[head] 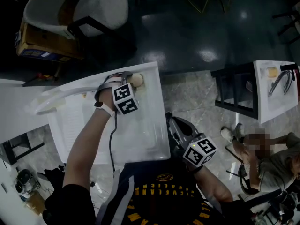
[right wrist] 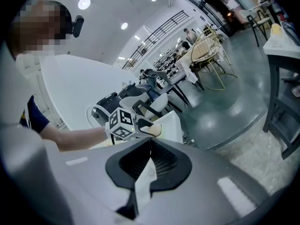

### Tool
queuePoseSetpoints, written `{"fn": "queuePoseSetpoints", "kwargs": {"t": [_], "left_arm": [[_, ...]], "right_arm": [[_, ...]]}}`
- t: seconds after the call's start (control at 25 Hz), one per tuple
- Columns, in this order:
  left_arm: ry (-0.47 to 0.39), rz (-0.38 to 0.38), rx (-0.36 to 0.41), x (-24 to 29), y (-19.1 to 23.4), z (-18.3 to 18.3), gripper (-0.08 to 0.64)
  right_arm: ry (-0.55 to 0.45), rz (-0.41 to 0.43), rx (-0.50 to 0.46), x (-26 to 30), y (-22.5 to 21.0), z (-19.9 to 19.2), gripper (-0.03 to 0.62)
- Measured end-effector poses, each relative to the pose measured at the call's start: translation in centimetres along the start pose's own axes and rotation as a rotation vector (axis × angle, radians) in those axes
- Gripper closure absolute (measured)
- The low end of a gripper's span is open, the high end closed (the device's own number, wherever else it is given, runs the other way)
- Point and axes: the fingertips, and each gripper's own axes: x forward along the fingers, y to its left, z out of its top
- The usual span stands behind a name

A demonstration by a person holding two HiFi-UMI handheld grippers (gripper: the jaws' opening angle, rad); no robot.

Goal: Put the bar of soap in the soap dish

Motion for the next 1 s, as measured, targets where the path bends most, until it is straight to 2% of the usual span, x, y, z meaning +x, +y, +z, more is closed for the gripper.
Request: {"fn": "queuePoseSetpoints", "kwargs": {"t": [0.64,1.0], "left_arm": [[0.011,0.003,0.018,-0.9,-0.3,0.3,0.29],[0.009,0.042,0.017,-2.1,-0.5,0.5,0.292]], "right_arm": [[-0.022,0.004,0.011,-0.6,0.5,0.1,0.588],[-0.042,0.012,-0.002,-1.5,1.3,0.3,0.588]]}}
